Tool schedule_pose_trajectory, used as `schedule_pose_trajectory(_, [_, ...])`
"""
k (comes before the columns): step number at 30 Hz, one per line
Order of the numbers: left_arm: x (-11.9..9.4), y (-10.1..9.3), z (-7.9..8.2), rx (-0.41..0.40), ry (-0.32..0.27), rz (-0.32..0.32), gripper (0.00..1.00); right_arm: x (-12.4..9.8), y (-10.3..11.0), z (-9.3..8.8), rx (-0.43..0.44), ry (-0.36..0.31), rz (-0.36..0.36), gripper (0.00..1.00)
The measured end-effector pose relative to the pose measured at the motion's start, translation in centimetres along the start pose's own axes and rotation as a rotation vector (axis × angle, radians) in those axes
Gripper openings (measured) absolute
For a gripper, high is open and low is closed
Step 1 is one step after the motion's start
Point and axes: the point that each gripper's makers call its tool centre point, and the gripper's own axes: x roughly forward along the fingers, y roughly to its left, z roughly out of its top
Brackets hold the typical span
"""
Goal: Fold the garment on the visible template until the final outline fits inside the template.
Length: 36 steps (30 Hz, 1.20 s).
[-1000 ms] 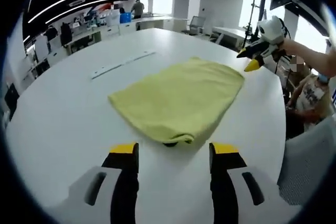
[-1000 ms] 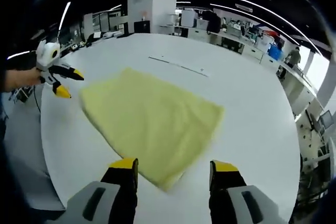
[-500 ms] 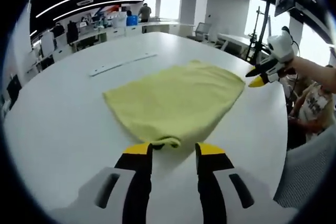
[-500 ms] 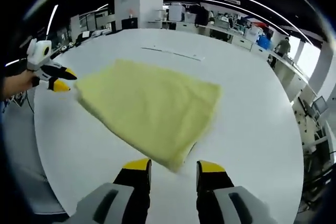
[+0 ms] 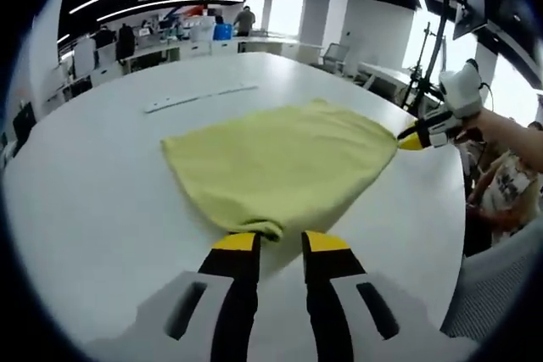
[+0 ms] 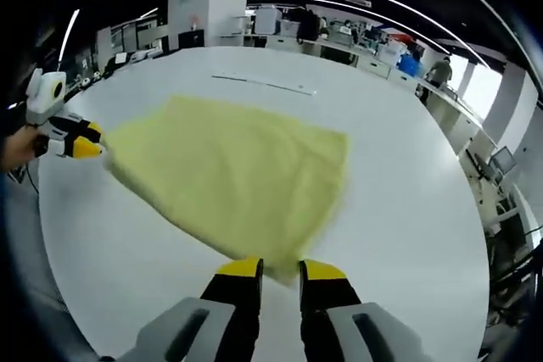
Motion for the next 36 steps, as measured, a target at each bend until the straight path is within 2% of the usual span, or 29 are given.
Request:
schedule_pose_trajectory(2, [0.0, 0.0, 0.0, 0.004, 0.003, -0.001, 0.14, 0.0, 0.0, 0.3, 0.036, -0.024, 0.000, 0.11])
schedule_pose_trajectory(5, [0.1, 0.1, 0.1, 0.006, -0.003, -0.002, 0.08, 0.2, -0.5, -0.3, 0.034, 0.007, -0.035, 0.07])
schedule_pose_trajectory(7, [0.1, 0.3, 0.0, 0.006, 0.000, 0.004, 0.07, 0.3, -0.7, -0.2, 0.048, -0.006, -0.047, 0.04])
schedule_pose_trajectory(9, [0.2, 0.3, 0.0, -0.002, -0.002, 0.005, 0.06, 0.4, -0.6, -0.2, 0.118, -0.022, -0.050, 0.05])
schedule_pose_trajectory(18, [0.3, 0.1, 0.0, -0.008, -0.012, 0.000, 0.00, 0.6, -0.6, -0.5, 0.074, -0.012, -0.090, 0.05])
schedule_pose_trajectory(21, [0.1, 0.2, -0.2, 0.000, -0.007, 0.000, 0.00, 0.3, -0.8, -0.5, 0.050, -0.017, -0.093, 0.00])
schedule_pose_trajectory(29, [-0.6, 0.7, -0.4, 0.001, -0.013, 0.000, 0.00, -0.4, -1.6, -0.9, 0.058, -0.013, -0.089, 0.00])
schedule_pose_trajectory(36, [-1.0, 1.0, -0.6, 0.022, -0.010, -0.003, 0.00, -0.8, -1.8, -0.7, -0.011, -0.015, -0.053, 0.00])
